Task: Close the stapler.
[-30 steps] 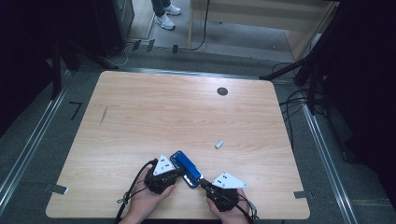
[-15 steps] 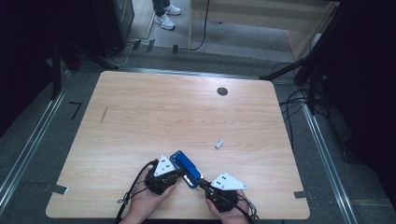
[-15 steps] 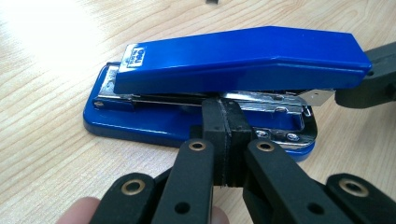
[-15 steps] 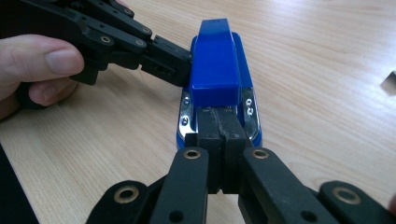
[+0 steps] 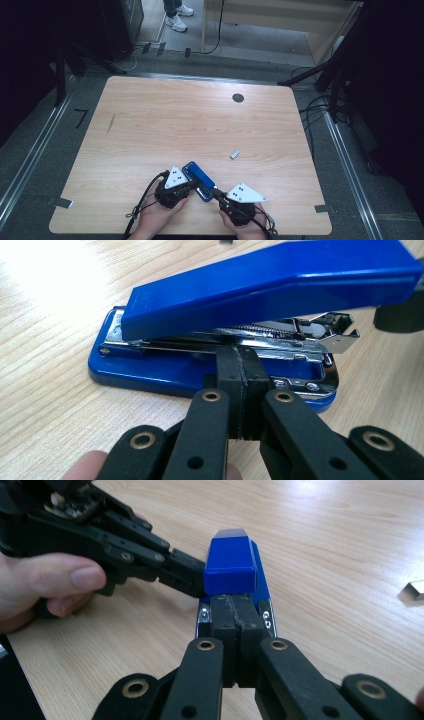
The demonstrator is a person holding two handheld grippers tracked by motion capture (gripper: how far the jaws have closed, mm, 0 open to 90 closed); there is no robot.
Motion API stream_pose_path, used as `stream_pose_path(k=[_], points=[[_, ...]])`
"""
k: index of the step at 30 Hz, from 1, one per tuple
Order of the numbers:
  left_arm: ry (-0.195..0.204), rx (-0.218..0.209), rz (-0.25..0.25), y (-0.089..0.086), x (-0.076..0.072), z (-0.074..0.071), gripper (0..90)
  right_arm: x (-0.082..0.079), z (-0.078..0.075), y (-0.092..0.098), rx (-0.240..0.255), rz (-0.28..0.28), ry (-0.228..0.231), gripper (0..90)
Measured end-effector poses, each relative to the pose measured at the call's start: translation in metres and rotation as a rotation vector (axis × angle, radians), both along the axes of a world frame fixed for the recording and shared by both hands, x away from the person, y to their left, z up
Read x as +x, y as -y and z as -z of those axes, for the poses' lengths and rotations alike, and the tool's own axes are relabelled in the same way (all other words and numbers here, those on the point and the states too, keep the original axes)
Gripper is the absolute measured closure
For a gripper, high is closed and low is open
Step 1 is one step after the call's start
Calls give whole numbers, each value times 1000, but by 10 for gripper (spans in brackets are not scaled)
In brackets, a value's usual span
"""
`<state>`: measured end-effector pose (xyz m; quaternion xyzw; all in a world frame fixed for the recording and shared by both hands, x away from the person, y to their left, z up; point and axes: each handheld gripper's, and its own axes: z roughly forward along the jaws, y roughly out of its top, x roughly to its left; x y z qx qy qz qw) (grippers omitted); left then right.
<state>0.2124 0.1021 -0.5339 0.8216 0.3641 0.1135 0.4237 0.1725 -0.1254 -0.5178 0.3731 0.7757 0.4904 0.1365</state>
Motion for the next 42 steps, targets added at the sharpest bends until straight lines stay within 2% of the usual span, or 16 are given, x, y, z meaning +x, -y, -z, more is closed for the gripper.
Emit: stream_pose_path(k=[15,36,42], points=[[13,15,1,1,-1,0,900,5,-21,-10,14,3,62,900],[23,20,-2,1,-2,0,900,15,-35,-17,18,-2,89,900],[23,20,-1,1,-2,0,900,19,-38,-19,35,-6,91,900]])
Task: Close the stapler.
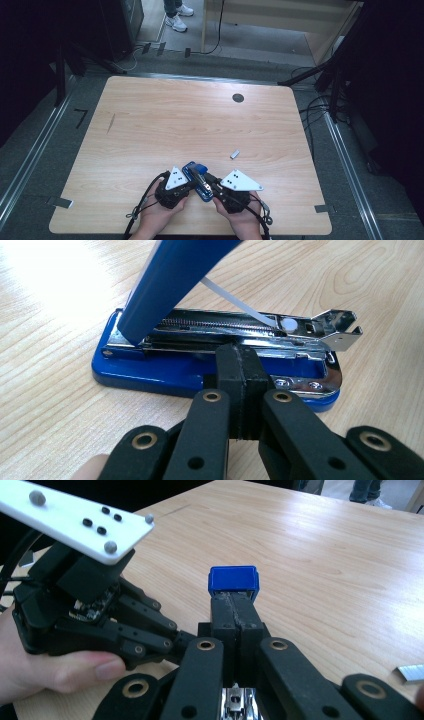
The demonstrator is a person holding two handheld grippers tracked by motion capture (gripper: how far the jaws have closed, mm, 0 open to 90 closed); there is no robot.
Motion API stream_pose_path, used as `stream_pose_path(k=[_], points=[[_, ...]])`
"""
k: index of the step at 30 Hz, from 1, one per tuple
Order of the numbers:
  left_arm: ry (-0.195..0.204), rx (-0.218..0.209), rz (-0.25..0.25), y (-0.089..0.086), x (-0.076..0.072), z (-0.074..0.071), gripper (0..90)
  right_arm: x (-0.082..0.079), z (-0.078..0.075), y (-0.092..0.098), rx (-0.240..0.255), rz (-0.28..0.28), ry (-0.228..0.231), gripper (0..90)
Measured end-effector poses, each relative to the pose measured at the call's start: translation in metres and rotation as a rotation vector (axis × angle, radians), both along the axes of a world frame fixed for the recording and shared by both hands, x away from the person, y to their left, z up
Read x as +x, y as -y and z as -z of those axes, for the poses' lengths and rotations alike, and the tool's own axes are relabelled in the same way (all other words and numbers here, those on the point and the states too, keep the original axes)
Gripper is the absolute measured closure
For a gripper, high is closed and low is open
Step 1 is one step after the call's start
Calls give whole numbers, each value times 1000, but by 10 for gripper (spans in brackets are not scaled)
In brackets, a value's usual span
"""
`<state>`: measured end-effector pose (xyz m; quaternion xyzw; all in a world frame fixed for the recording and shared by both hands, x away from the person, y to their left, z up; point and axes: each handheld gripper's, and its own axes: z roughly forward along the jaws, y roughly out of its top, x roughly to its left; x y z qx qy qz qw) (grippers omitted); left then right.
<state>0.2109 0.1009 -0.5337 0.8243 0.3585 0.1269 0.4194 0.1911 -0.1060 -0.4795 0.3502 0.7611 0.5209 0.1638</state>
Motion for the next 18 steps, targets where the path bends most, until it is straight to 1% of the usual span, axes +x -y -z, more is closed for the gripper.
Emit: stream_pose_path(k=[4,13,15,18], points=[[3,2,1,0,0,0,900,2,-3,-3,-6,0,7,900],[4,3,2,0,0,0,900,8,-7,-7,8,1,12,900],[4,5,2,0,0,0,900,11,-8,-9,7,-2,22,900],[4,3,3,0,0,0,900,12,-9,-11,13,-2,19,900]])
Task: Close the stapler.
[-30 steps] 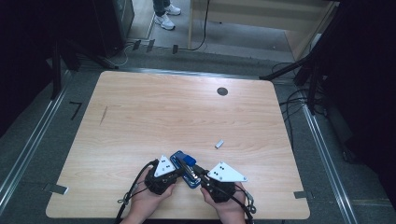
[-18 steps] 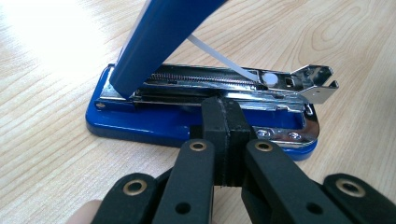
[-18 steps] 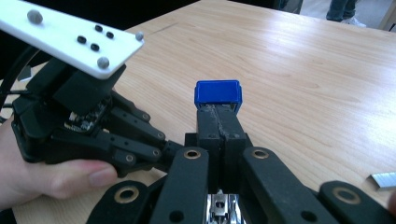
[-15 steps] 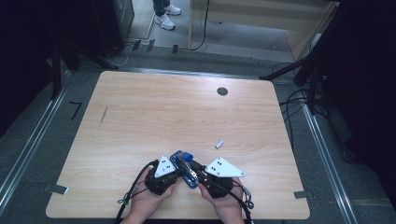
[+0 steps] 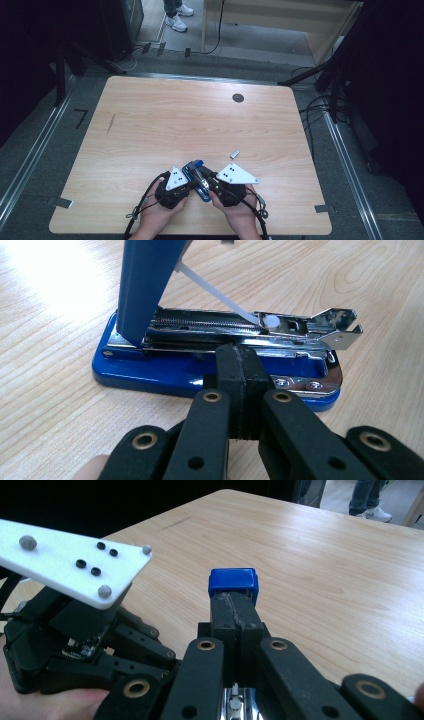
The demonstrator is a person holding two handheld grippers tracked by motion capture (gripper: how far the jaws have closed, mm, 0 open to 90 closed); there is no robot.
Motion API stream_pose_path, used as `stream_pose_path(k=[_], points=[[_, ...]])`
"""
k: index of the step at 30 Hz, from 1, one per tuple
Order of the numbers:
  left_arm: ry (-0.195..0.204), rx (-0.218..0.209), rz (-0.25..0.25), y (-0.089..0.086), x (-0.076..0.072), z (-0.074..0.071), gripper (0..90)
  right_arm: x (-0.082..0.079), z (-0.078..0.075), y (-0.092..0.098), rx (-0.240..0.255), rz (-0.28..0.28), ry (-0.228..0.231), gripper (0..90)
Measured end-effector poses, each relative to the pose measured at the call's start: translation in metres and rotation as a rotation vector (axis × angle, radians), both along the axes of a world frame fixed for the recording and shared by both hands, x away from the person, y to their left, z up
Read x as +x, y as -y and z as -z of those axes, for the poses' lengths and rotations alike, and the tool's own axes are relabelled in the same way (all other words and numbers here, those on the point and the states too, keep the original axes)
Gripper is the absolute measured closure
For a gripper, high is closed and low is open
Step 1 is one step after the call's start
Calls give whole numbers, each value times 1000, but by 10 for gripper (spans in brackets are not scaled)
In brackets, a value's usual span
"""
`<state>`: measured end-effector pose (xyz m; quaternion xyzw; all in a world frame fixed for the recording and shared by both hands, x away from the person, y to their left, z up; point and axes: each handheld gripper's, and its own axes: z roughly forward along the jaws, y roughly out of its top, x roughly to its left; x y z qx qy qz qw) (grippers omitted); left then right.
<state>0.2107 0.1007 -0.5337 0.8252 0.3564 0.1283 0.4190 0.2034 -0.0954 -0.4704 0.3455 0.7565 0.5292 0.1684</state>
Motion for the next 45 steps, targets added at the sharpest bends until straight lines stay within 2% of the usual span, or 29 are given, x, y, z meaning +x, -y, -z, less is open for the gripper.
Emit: stream_pose_path(k=[7,45], points=[[5,9,-4,1,-1,0,900,5,-2,-4,-2,-4,16,900],[7,7,-6,1,-1,0,900,31,-11,-30,-6,-4,26,900]])
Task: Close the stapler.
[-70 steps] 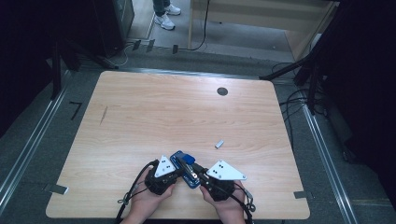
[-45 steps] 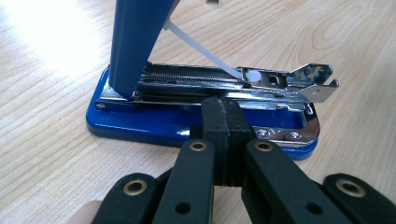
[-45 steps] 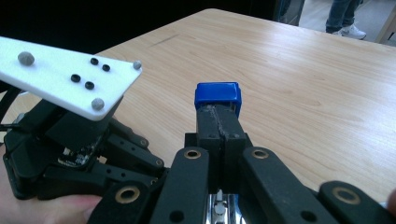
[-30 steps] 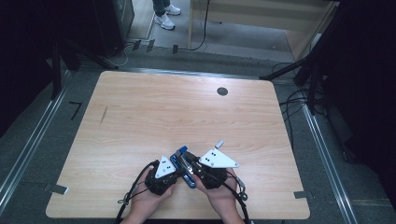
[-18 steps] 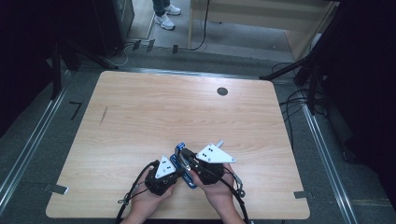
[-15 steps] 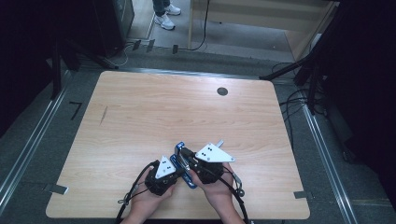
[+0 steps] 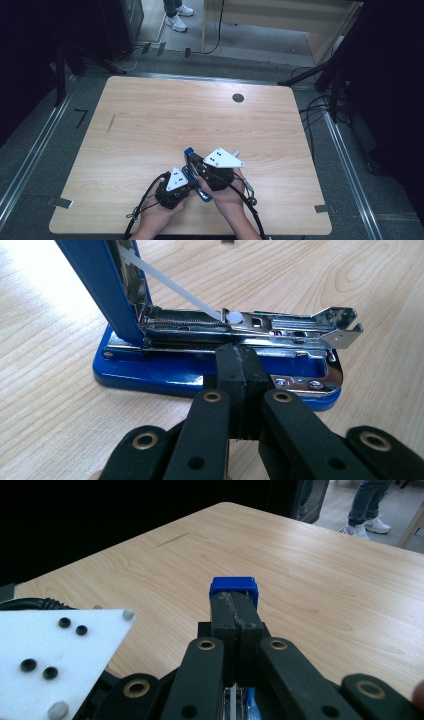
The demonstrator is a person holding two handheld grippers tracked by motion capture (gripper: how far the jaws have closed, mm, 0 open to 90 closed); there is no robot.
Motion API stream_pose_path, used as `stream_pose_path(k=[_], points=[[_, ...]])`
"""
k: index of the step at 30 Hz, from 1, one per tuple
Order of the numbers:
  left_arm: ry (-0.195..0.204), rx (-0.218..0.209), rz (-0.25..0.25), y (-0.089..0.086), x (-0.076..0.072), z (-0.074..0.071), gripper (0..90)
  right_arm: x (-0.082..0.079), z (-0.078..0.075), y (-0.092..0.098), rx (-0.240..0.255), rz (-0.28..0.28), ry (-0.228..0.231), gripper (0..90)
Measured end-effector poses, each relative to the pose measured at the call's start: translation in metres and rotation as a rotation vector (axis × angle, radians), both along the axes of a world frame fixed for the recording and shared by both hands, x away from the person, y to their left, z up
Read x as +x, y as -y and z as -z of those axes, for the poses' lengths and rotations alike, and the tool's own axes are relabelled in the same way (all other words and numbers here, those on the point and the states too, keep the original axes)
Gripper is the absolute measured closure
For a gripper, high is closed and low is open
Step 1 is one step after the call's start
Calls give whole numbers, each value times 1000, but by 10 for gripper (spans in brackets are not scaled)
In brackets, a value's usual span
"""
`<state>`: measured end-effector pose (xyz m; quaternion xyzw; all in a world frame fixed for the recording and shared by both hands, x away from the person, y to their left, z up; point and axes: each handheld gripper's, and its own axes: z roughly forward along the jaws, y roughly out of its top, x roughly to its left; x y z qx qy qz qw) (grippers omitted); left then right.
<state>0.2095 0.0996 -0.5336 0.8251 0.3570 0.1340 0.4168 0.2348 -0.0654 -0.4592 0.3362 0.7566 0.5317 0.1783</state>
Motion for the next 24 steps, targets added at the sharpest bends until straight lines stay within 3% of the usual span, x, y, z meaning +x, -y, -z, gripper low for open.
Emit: stream_pose_path(k=[17,20,24], points=[[0,1,4,-1,0,0,900,21,5,-16,24,-6,-3,900],[-1,-1,4,-1,1,0,900,25,8,-20,-4,-6,-7,900],[-1,1,6,-1,0,0,900,33,21,-24,-37,0,-49,900]])
